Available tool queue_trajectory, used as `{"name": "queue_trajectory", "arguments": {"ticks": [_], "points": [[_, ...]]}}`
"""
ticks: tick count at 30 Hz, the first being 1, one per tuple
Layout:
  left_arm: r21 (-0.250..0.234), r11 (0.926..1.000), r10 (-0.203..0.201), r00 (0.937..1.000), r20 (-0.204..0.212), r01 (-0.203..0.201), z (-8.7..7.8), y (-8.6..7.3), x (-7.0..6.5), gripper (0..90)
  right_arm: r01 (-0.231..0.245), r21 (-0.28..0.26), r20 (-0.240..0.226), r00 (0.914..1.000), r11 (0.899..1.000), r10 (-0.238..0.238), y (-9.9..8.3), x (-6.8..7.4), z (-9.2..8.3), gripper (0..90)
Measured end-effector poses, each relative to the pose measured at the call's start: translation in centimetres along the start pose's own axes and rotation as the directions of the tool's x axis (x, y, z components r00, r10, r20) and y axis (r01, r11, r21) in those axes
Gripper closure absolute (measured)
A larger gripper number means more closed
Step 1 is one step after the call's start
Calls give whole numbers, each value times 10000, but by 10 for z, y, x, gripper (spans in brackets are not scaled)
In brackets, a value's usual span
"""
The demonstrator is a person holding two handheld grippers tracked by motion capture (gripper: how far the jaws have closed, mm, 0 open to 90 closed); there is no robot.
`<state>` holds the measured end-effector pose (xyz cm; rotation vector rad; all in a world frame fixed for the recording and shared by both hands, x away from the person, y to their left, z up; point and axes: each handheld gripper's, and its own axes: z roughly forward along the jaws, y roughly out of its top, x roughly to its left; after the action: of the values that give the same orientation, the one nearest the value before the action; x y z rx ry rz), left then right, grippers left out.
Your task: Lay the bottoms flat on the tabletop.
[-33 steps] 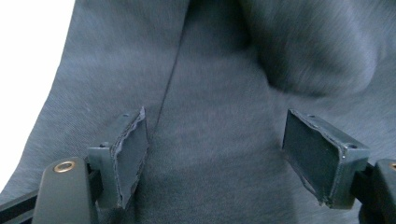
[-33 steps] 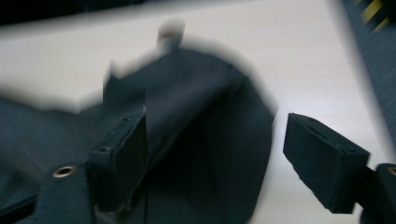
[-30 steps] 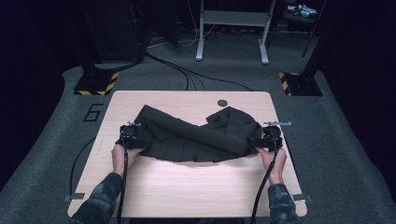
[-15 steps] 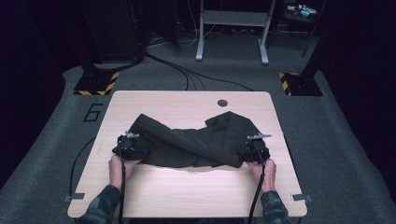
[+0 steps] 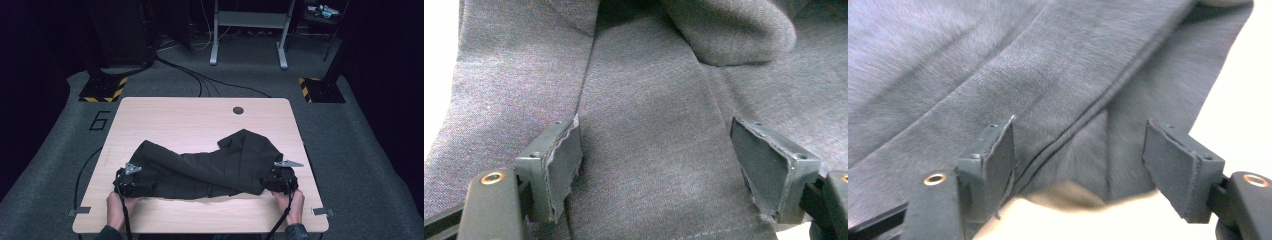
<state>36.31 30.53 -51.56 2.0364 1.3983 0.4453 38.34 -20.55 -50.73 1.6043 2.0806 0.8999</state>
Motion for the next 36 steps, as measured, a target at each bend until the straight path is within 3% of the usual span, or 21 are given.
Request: {"name": "queue_trajectory", "arguments": {"ticks": [3,5,7,9,13,18,23,24,25,26,27,30,31,34,36], "points": [[-117,9998,-169,9998,67,170,-5,-2,1,210,-215,-368,-291,9994,9991,204,-2,-1,-19,247],[-517,9978,-416,9990,166,424,-21,-2,2,205,-189,-643,-429,9989,9978,161,-4,3,-34,236],[-824,9956,-424,9986,311,448,-32,0,1,198,-130,-787,-653,9978,9968,79,-6,10,-48,227],[-1051,9943,-163,9994,315,195,-43,6,0,198,57,-777,-913,9957,9970,-128,-9,19,-55,215],[-1358,9907,106,9986,526,-34,-50,23,-2,194,541,-456,-1222,9907,9975,-593,-17,37,-46,209],[-1539,9880,32,9975,710,78,-40,42,1,205,813,-19,-1148,9901,9967,-810,-20,42,-27,235],[-1639,9865,133,9971,747,-9,-28,58,1,247,885,110,-878,9923,9960,-872,-21,50,-16,359],[-1670,9859,162,9964,830,-22,-24,62,2,269,970,35,-921,9911,9953,-962,-21,50,-14,450],[-1670,9859,162,9964,830,-22,-24,62,2,284,970,35,-921,9911,9953,-962,-21,50,-14,450],[-1698,9855,144,9956,922,15,-20,63,3,331,804,171,-861,9932,9966,-787,-21,53,-14,544],[-1588,9873,125,9945,1042,42,-18,65,4,331,804,171,-861,9932,9966,-787,-21,53,-14,544],[-1612,9869,240,9962,842,-101,-15,67,5,486,1044,104,-827,9912,9945,-1032,-20,52,-14,697],[-1722,9851,183,9968,775,-47,-15,67,6,586,1089,55,-829,9907,9940,-1081,-20,52,-14,744],[-1672,9859,212,9968,768,-81,-16,66,10,757,1166,-35,-842,9896,9932,-1165,-18,52,-19,803],[-1629,9865,265,9967,769,-136,-17,65,10,767,1265,-75,-816,9886,9919,-1267,-17,52,-21,805]]}}
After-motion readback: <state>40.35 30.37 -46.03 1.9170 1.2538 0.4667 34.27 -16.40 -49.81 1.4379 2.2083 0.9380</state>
